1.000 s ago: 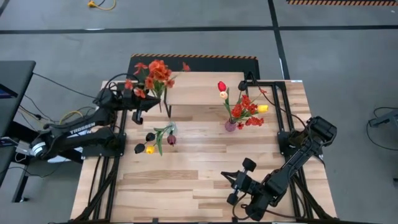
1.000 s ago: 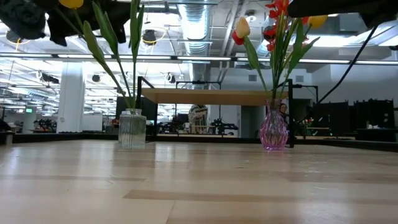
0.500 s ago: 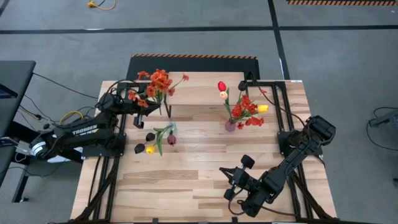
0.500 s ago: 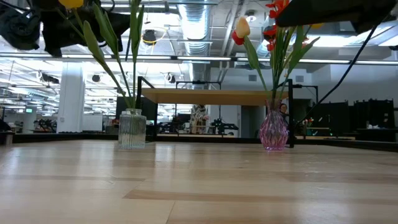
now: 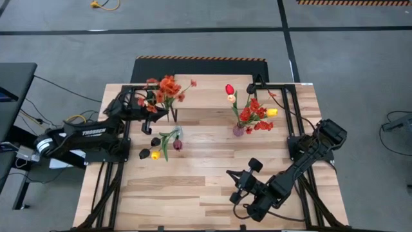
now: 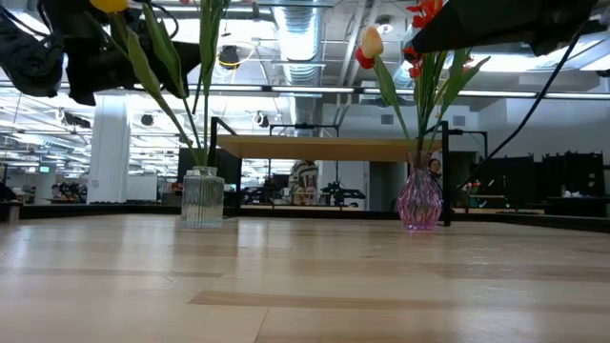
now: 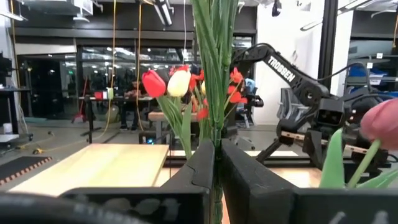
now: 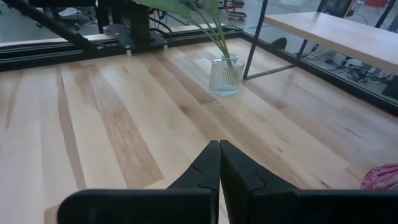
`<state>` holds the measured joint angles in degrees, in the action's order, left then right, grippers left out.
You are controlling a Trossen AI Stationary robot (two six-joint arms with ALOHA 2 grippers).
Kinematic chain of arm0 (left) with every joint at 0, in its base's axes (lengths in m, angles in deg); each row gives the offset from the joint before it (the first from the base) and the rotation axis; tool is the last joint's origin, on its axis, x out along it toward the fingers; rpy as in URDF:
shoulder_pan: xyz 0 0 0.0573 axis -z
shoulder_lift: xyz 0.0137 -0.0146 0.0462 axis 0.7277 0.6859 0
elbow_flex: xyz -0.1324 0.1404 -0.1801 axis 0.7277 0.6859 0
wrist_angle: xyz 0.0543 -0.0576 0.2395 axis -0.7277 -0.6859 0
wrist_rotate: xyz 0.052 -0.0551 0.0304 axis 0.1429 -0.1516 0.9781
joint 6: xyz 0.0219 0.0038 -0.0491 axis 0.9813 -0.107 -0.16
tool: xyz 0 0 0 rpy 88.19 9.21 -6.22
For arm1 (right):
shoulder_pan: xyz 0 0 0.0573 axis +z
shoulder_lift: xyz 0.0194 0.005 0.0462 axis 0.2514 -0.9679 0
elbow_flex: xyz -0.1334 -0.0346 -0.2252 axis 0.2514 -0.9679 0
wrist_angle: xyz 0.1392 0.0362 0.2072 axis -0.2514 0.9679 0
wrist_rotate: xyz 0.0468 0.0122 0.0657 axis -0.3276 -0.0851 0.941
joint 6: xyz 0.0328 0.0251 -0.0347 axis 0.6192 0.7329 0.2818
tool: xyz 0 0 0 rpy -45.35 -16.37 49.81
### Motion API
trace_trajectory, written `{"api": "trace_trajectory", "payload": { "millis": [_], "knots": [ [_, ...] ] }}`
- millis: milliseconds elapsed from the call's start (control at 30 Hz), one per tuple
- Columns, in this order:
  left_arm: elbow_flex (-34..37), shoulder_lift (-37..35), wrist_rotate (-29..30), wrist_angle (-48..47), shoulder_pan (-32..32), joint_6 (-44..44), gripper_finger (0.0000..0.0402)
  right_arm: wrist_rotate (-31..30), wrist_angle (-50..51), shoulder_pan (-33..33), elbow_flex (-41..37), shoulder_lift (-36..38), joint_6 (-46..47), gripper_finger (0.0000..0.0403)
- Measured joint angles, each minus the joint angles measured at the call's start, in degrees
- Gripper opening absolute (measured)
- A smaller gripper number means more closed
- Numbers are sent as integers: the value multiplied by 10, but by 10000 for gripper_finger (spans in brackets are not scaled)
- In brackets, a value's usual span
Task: Pick and place flowers into a vace then onto a shelf
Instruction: Put the red flower into the transparent vase
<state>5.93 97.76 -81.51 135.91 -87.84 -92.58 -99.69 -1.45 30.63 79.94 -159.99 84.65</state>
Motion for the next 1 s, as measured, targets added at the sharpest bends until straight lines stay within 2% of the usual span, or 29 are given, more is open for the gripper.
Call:
{"api": "trace_trajectory", "payload": {
  "millis": [633, 1000],
  "knots": [
    [0, 161, -64, 125, -21, -2, 0, 1, 2, 0, 0, 0, 0, 1],
    [-1, 253, -71, 214, -21, -21, 0, 1, 3, 0, 0, 0, 0, 1]
  ]
}}
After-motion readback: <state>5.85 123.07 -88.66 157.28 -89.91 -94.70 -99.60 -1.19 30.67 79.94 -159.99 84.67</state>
